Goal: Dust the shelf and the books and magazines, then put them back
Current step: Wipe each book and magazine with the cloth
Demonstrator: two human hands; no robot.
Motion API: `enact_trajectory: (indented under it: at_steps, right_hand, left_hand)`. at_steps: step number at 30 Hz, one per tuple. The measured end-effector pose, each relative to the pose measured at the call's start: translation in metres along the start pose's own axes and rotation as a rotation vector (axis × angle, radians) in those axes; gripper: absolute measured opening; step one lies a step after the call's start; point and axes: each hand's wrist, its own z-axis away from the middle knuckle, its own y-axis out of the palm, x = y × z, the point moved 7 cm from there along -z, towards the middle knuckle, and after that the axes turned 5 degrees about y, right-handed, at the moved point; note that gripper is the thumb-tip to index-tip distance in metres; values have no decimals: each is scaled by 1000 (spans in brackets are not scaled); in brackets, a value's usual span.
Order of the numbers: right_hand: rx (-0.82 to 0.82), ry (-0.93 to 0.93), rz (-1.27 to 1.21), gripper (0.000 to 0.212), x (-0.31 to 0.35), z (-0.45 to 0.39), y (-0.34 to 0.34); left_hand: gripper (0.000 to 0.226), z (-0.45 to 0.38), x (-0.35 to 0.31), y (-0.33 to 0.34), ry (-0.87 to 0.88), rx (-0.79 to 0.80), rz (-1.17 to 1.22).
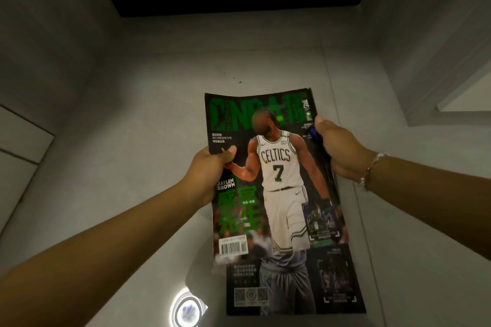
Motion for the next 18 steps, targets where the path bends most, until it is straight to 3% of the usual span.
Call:
enact_trajectory:
  at_steps: [10,18]
  right_hand:
    - [78,-90,417,35,-28,40,4]
    - [198,-64,770,29,-44,61,-9]
  left_hand:
    - [17,-11,-3,-27,14,-237,62]
    - [16,-17,-10,-46,70,-327,9]
